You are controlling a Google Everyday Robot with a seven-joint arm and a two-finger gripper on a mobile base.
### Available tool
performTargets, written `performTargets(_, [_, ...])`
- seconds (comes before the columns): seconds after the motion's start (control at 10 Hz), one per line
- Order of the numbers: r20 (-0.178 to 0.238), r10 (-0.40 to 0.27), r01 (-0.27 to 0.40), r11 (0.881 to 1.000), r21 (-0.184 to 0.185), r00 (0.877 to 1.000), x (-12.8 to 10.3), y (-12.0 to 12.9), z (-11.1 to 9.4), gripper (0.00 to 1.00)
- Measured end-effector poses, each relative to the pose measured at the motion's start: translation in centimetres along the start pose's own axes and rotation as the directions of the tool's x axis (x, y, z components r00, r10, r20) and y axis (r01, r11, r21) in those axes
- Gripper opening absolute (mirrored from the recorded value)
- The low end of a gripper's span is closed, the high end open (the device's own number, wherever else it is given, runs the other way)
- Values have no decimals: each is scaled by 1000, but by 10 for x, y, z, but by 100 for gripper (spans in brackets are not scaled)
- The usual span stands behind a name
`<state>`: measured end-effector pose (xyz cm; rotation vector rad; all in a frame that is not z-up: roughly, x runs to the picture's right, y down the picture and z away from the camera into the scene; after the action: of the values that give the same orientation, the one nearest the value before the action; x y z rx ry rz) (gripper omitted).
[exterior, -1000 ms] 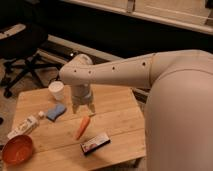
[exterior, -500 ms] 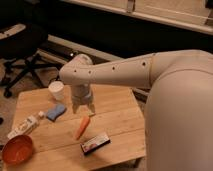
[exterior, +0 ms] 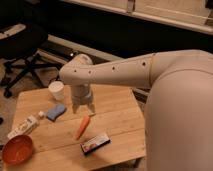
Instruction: Place the ceramic cup in the ceramic bowl
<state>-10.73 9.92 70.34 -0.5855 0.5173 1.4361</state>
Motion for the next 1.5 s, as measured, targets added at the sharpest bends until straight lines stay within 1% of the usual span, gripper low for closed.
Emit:
performTargets(0.7, [0,0,0,1000,0,1000,0,0,0,65])
performTargets(0.9, [7,-1,1,1000,-5,1000,-4,2,-2,65])
performTargets(1.0, [36,-5,5,1000,-6,999,-19,1,-7,65])
performTargets(1.1, [67,-10,10,1000,0,998,-38,1,-14,65])
performTargets(1.2, [80,-16,16,1000,7,997,-48,1,-18,65])
performTargets(1.3, [97,-35,33,999,20,995,-66,6,-23,65])
performTargets(1.5, [111,-75,71,997,37,991,-92,20,-27,65])
